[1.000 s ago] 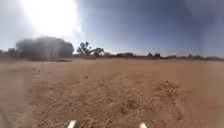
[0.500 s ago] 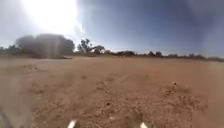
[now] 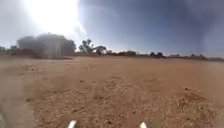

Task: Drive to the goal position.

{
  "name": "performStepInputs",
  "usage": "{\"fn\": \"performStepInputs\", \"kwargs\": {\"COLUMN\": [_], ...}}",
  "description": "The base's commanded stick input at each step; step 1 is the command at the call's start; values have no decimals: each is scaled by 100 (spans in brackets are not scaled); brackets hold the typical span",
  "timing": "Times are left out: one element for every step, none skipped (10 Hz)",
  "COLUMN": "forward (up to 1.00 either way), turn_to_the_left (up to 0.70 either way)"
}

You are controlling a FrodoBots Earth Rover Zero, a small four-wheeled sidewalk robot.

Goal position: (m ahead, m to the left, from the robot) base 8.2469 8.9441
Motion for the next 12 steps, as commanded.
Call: {"fn": "performStepInputs", "kwargs": {"forward": [70,70,70,70,70,70,70,70,70,70,70,70], "turn_to_the_left": [0,0,0,0,0,0,0,0,0,0,0,0]}}
